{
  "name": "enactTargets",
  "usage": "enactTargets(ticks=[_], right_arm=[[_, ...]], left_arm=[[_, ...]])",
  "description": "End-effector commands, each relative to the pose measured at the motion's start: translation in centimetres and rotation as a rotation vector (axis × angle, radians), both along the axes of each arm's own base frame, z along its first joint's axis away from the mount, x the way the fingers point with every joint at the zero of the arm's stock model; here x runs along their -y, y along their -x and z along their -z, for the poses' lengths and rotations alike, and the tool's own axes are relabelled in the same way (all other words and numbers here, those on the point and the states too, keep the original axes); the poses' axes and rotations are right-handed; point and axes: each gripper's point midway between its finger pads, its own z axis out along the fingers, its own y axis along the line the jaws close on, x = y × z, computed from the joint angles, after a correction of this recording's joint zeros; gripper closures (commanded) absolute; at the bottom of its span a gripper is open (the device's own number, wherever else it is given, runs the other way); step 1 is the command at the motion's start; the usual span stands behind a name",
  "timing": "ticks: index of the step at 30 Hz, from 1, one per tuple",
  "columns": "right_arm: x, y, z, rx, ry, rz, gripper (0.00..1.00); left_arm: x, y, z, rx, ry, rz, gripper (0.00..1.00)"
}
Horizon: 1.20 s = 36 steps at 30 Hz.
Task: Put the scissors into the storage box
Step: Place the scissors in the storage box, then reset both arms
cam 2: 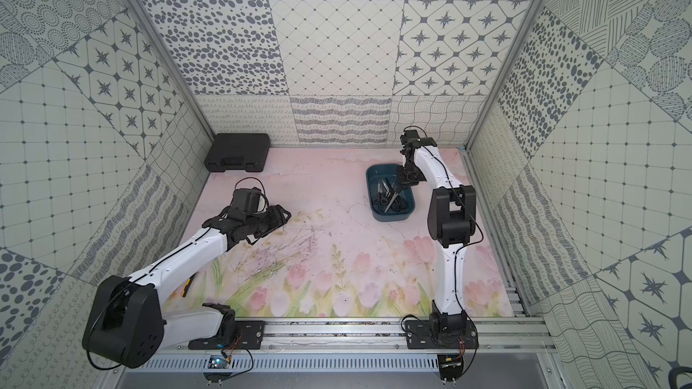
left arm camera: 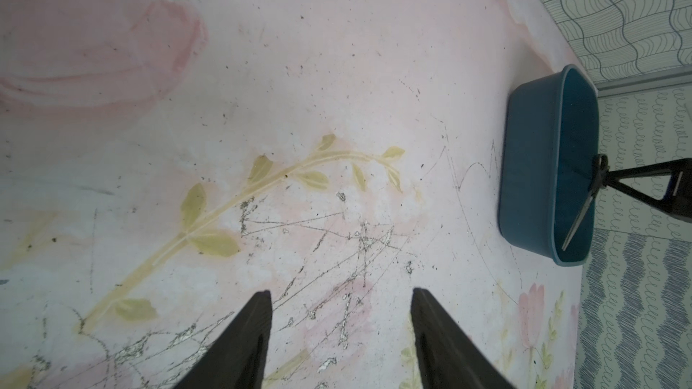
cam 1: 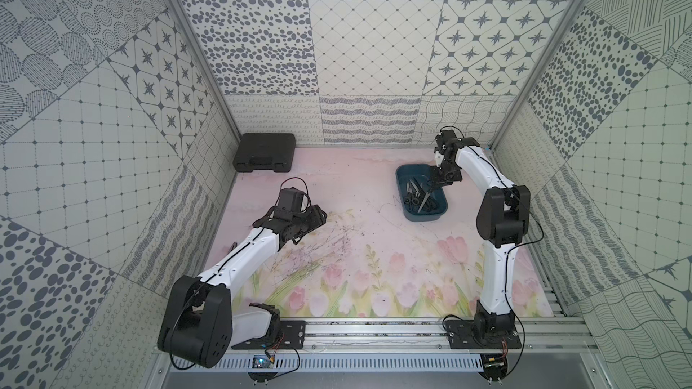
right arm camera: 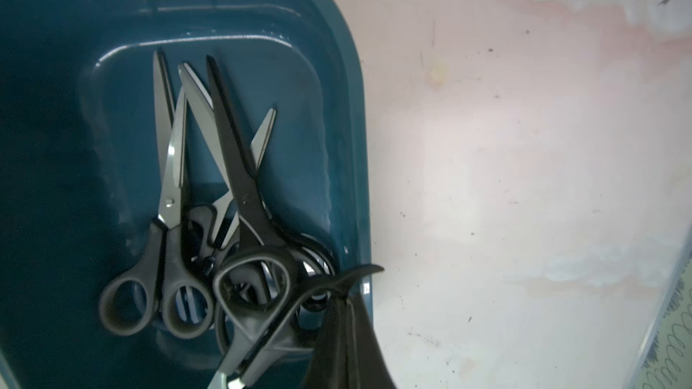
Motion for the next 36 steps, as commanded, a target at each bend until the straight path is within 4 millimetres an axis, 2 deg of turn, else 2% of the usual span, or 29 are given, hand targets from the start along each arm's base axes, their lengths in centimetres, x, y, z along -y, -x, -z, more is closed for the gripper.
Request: enactTargets(ticks=[1, 2, 3, 7, 9, 11, 14, 16, 18, 19, 22, 24, 27, 30, 32, 36], right_arm=[[-1.8, -2.6, 1.3, 0.044, -0.025, -0.061, 0.94], [-2.1, -2.9, 1.3, 0.051, -0.029, -0.067, 0.70], [-2.4, -3.2, 1.2, 0.063, -0.030, -0.072, 0.53], [-2.2, -3.6, -1.8, 0.150, -0.018, -0.049, 0.17], [-0.9, -3.1, -4.4, 0.258, 0.016, 0.014, 0.09], [0.6, -1.9, -7.5, 0.427, 0.034, 0.080, 0.07], [1.6, 1.6, -9.1, 0.709, 0.004, 0.102, 0.06], [1.6, 4.2, -7.9, 0.847, -0.028, 0.064, 0.04], [2.1, 6.4, -5.8, 0.958, -0.016, 0.048, 0.03], [2.5, 7.1, -5.1, 0.942, 0.022, 0.037, 0.04], [3.2, 7.5, -3.0, 0.978, 0.038, 0.015, 0.03], [3.3, 7.0, -1.8, 0.974, -0.005, 0.011, 0.03], [4.4, 6.8, -1.3, 0.971, -0.025, 0.057, 0.03], [5.3, 7.8, -0.9, 1.026, -0.102, 0.079, 0.04], [5.6, 8.4, -1.2, 1.108, -0.139, 0.088, 0.03], [5.1, 7.8, -0.6, 1.034, -0.118, 0.062, 0.03]], left_arm=[[-1.0, -1.4, -1.9, 0.132, -0.090, 0.016, 0.35], [-1.7, -1.7, -2.4, 0.168, -0.131, 0.003, 0.32], [-2.5, -2.0, -2.9, 0.205, -0.180, -0.012, 0.31], [-7.0, -1.9, -5.0, 0.378, -0.427, -0.128, 0.26], [-9.7, -1.0, -5.6, 0.501, -0.582, -0.202, 0.25], [-12.6, 0.7, -6.1, 0.600, -0.703, -0.334, 0.22], [-14.0, 2.5, -5.6, 0.692, -0.809, -0.368, 0.13], [-14.6, 2.9, -4.1, 0.648, -0.812, -0.391, 0.11], [-14.0, 2.6, -2.0, 0.644, -0.800, -0.332, 0.11], [-13.6, 2.4, -1.6, 0.661, -0.796, -0.311, 0.11], [-11.4, 0.9, -1.0, 0.729, -0.770, -0.190, 0.11], [-9.6, -0.4, -0.6, 0.753, -0.731, -0.100, 0.11], [-8.3, -1.7, 0.2, 0.769, -0.705, -0.037, 0.11], [-8.4, -2.4, 1.9, 0.760, -0.710, -0.030, 0.09], [-7.8, -3.4, 2.1, 0.761, -0.705, 0.005, 0.09], [-8.7, -4.7, 2.7, 0.666, -0.713, -0.025, 0.01]])
